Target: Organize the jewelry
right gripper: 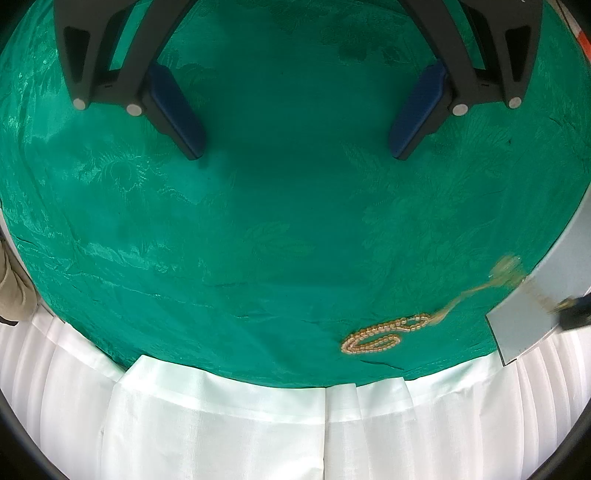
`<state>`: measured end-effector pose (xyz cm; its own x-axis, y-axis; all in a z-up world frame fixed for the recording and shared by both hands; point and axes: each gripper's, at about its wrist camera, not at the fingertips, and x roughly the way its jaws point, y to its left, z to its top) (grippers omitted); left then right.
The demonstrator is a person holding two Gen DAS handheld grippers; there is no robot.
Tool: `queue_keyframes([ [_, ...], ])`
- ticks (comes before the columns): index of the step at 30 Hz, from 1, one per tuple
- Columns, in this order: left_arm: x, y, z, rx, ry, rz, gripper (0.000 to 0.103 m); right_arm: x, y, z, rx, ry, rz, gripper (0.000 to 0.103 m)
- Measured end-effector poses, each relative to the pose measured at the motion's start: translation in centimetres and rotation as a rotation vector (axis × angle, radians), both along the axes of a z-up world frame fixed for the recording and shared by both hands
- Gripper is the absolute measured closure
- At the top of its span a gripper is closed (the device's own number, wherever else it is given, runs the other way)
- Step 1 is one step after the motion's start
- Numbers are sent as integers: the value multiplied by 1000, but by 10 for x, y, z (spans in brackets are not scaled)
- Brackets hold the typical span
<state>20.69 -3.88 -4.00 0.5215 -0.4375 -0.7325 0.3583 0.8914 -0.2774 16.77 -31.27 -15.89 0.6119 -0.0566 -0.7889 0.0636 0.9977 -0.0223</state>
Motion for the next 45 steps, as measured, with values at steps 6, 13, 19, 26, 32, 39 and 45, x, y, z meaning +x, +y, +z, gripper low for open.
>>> queue_keyframes([
  [6, -34, 35, -10, 32, 37, 40, 78, 0, 0, 0, 0, 0, 0, 1],
  [13, -31, 58, -28, -12, 88, 88, 77, 0, 0, 0, -1, 1, 0, 1],
  [19, 0, 49, -59, -7, 189, 24, 71, 0, 0, 0, -1, 1, 0, 1],
  [26, -16, 35, -82, 170, 156, -28, 35, 0, 0, 0, -2, 2, 0, 1],
  [32, -21, 24, -85, 209, 105, -35, 82, 0, 0, 0, -2, 2, 0, 1],
  [39, -23, 40, -49, 3, 97, -3, 98, 1, 0, 0, -2, 3, 0, 1],
  [45, -31, 61, 8, -152, 36, 34, 98, 1, 0, 0, -2, 3, 0, 1],
])
